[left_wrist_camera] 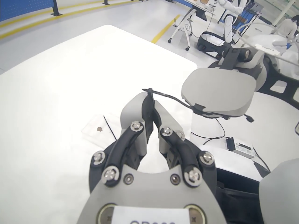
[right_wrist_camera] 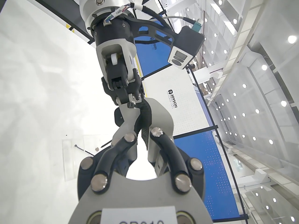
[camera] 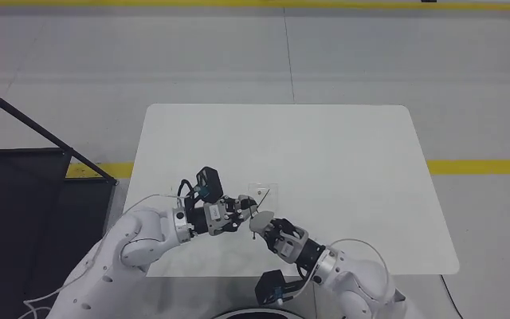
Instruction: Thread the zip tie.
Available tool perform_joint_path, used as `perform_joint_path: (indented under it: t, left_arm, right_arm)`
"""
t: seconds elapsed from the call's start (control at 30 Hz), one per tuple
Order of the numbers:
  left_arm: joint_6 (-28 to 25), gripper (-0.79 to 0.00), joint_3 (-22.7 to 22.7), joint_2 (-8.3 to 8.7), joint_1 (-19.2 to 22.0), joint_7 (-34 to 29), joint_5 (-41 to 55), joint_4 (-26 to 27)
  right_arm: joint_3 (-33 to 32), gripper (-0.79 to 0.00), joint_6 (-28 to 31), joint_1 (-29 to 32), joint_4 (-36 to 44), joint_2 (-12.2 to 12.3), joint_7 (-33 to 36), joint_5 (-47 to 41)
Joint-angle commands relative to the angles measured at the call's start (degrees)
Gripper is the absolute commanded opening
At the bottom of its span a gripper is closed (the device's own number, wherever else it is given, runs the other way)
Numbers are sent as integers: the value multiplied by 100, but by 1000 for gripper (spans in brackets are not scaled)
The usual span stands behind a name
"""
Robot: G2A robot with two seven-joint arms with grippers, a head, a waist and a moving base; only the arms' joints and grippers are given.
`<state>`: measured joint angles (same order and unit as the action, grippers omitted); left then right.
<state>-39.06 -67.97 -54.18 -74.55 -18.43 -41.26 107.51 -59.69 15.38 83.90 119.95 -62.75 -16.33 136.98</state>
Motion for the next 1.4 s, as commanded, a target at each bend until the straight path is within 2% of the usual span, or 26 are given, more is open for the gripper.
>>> perform_joint_path:
  t: [0.0, 0.63, 1.07, 1.2, 1.37]
  left_arm:
    - [5, -785, -4, -6, -32, 89, -101, 22]
    - [68, -785, -85, -35, -244, 384, -589, 208]
    - [164, -785, -64, -67, -280, 405, -705, 245]
    - [247, -785, -73, -83, -292, 452, -606, 228]
    - [207, -785, -106, -101, -262, 537, -324, 124]
  right_arm:
    - [-2, -785, 2, 2, -2, -4, 60, -17]
    - [39, -785, -35, -29, -5, -66, 543, -244]
    - [19, -785, -49, -42, -10, -89, 541, -376]
    - [-23, -616, -47, -25, -4, -84, 449, -404]
    - [-80, -465, -74, 26, 7, -74, 319, -438]
